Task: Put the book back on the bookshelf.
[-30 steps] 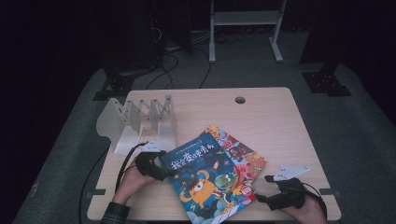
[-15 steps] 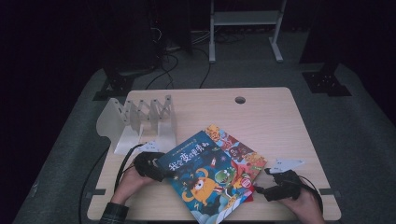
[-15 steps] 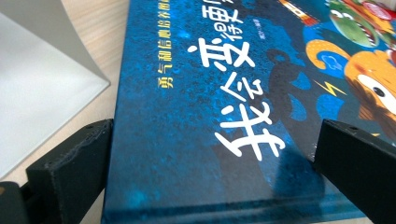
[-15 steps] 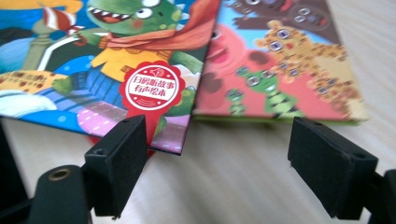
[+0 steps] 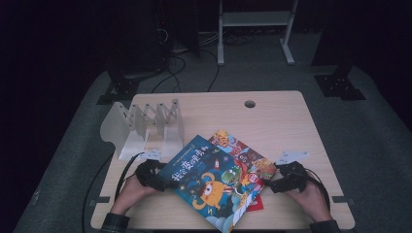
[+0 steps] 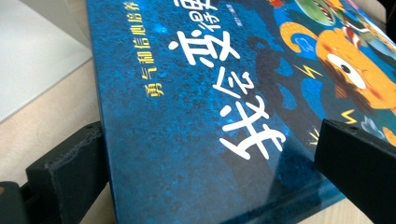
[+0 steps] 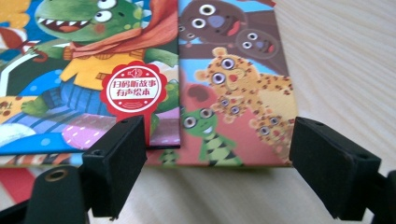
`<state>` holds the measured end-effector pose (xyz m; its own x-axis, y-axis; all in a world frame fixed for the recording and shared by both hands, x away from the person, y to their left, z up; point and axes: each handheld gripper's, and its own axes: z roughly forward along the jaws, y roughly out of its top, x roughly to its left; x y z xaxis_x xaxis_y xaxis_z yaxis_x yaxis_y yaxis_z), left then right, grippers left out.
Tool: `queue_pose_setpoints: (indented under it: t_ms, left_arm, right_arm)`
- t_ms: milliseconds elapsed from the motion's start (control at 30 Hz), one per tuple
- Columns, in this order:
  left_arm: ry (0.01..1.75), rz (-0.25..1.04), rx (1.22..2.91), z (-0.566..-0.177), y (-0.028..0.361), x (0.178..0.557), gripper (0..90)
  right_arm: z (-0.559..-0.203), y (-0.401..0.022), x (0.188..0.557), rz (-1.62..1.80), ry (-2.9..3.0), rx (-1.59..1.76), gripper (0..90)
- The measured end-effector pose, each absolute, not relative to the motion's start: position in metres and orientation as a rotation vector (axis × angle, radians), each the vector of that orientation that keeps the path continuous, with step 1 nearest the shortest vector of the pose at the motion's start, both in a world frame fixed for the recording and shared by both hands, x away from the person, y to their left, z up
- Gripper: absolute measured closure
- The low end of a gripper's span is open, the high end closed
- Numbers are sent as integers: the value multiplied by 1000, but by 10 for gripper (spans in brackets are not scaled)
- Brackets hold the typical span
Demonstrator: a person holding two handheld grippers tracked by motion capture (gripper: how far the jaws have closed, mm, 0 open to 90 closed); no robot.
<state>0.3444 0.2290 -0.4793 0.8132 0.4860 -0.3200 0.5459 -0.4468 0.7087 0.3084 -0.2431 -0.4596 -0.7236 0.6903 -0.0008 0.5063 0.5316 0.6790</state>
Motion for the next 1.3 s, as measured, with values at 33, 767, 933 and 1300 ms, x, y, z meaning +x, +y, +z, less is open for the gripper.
queue_pose_setpoints:
  t_ms: [33, 767, 933, 1300]
  left_arm:
    - [759, -96, 2120, -480, 229, 344, 0]
    - [711, -170, 2026, -461, 230, 346, 0]
    - [663, -114, 2012, -437, 226, 347, 0]
    - [650, -55, 2024, -412, 231, 344, 239]
  right_arm:
    - [-459, -243, 311, 972, 2498, 1019, 178]
    - [-460, -243, 319, 978, 2486, 1045, 216]
    - [-461, -240, 320, 981, 2481, 1035, 218]
    - [-463, -237, 318, 971, 2481, 1052, 223]
